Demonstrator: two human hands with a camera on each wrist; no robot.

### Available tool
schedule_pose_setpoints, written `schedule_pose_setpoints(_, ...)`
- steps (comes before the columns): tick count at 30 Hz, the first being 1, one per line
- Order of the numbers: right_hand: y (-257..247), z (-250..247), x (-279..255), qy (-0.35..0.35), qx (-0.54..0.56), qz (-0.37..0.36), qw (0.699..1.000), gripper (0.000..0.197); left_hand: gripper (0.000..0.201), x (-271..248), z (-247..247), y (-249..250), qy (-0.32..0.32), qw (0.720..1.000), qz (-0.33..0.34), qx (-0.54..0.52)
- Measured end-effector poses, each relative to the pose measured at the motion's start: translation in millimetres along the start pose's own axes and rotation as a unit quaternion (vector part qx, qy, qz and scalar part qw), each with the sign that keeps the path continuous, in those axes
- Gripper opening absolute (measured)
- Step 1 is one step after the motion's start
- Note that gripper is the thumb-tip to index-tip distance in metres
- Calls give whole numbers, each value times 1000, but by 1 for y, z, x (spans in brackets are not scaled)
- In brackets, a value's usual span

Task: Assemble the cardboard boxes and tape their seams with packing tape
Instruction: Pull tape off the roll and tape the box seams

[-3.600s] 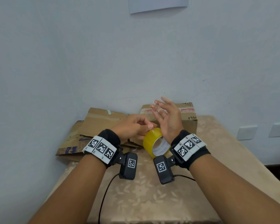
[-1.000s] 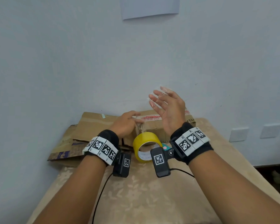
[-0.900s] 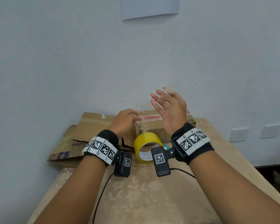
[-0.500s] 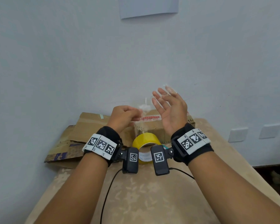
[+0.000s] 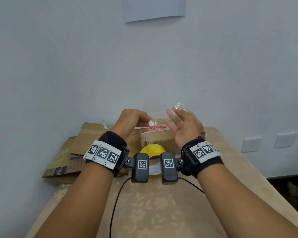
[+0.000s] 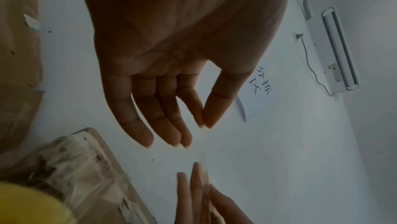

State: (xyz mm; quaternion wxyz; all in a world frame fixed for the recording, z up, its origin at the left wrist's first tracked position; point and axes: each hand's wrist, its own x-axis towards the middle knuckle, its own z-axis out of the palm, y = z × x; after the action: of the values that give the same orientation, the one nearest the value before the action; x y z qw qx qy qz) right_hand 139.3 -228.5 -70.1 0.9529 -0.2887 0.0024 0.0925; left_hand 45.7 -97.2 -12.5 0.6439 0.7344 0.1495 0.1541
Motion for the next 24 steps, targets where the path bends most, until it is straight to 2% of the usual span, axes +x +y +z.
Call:
schedule_pose_setpoints(4, -4, -4, 5, 15, -22, -2, 1000, 27, 16, 1, 3, 5, -10, 1000, 5, 23)
schedule_pose_setpoints(8, -6, -7, 8, 32, -45, -1, 998, 16, 11, 3, 8, 7, -13, 999, 0, 41)
schedule_pose_setpoints(13, -8, -14, 12, 38, -64, -4, 997, 15, 13, 4, 12, 6, -22, 998, -14, 51)
schedule_pose_setpoints(19, -13, -13, 13, 5, -65, 4, 998, 31, 13, 4, 10, 8, -16, 999, -9, 47)
schedule_pose_setpoints(24, -13, -13, 11, -3, -86, 8, 996, 31, 17, 0, 9, 3, -16, 999, -5, 47)
